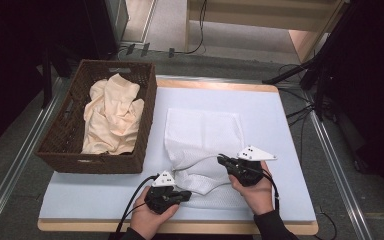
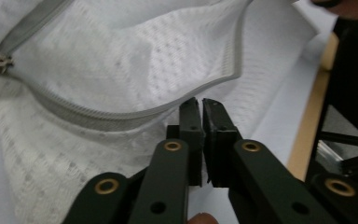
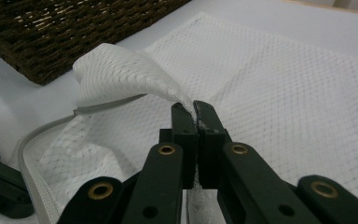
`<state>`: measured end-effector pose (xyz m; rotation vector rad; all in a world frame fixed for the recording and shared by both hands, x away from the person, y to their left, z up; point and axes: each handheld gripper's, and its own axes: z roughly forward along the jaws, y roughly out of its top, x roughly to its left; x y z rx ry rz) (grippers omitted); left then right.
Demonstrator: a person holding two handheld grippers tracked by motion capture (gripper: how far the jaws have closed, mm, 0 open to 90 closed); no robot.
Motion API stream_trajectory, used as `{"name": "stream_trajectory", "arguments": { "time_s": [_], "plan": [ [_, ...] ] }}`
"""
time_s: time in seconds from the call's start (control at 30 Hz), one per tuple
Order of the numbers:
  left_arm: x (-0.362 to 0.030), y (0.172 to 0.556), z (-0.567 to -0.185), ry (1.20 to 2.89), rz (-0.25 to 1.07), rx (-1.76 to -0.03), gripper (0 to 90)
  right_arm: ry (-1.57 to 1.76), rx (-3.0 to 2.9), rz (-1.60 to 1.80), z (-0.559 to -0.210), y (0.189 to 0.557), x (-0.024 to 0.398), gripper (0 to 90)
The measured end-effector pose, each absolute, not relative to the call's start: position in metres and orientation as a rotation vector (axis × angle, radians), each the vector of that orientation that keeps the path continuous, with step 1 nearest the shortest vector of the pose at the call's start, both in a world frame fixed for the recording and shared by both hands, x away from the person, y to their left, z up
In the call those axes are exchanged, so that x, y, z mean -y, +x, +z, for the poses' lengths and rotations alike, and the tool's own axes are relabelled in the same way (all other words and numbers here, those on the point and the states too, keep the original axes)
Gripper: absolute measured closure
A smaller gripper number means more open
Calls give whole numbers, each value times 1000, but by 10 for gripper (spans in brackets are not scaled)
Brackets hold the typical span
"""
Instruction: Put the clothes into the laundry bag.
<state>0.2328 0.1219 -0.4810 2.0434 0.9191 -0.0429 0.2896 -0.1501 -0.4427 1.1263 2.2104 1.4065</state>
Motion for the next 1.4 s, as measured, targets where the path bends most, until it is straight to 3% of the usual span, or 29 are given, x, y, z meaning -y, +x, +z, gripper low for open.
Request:
{"name": "stream_trajectory", "arguments": {
  "time_s": [0.13, 0.2, 0.27, 0.3, 0.63, 0.73, 1.4],
  "plan": [
    [-126, 228, -469, 2012, -37, -867, 769, 1125, -2215, 1396, -445, 290, 150, 891],
    [-128, 227, -456, 1984, 3, -854, 626, 1129, -2224, 1396, -447, 290, 150, 884],
    [-132, 227, -440, 1948, 23, -836, 591, 1141, -2225, 1401, -447, 291, 150, 880],
    [-133, 228, -432, 1936, 34, -827, 504, 1161, -2219, 1425, -446, 292, 151, 870],
    [-150, 250, -383, 1864, 159, -852, 283, 1165, -2229, 1429, -447, 291, 148, 857],
    [-153, 258, -377, 1868, 186, -862, 163, 1168, -2239, 1427, -448, 291, 148, 853],
    [-181, 316, -349, 1832, 263, -922, 31, 1171, -2253, 1415, -453, 291, 146, 856]
  ]
}}
